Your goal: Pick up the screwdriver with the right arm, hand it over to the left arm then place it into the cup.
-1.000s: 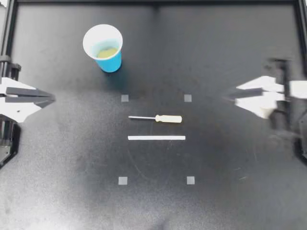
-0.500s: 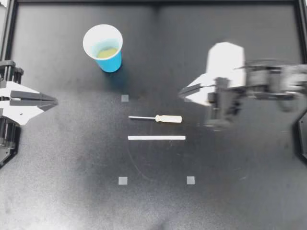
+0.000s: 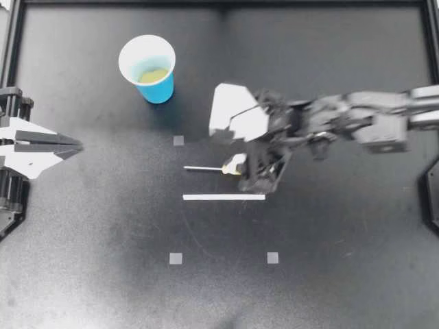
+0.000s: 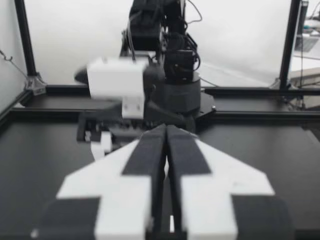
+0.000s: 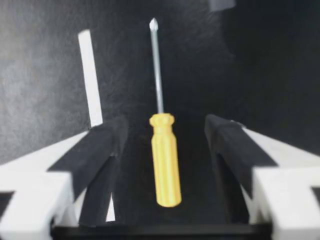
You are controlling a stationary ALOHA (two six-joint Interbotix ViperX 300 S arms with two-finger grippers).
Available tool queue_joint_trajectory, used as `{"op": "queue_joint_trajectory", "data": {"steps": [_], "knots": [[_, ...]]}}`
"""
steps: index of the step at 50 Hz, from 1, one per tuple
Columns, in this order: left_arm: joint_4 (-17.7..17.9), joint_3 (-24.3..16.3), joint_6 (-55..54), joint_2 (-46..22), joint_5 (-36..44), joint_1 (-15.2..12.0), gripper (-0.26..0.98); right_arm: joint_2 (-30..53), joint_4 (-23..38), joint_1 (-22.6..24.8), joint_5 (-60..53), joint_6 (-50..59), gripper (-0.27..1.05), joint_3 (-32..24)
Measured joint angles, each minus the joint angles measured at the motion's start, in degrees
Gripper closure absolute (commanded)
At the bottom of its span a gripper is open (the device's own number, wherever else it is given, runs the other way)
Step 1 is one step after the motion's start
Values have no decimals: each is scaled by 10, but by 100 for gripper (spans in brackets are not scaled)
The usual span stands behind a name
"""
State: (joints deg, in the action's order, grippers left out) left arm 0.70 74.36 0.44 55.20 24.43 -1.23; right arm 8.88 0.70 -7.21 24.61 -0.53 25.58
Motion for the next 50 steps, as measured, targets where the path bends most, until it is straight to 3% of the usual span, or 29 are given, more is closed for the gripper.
{"op": "queue_joint_trajectory", "data": {"steps": [16, 38, 50], "knots": [[0, 5, -1, 4, -1, 0, 60, 57, 0, 1, 20, 1, 19, -17], [0, 7, -3, 4, -1, 0, 60, 87, 1, 1, 1, -2, 21, -18], [0, 6, -3, 4, -1, -1, 60, 94, 12, 1, -4, -3, 28, -18]]}}
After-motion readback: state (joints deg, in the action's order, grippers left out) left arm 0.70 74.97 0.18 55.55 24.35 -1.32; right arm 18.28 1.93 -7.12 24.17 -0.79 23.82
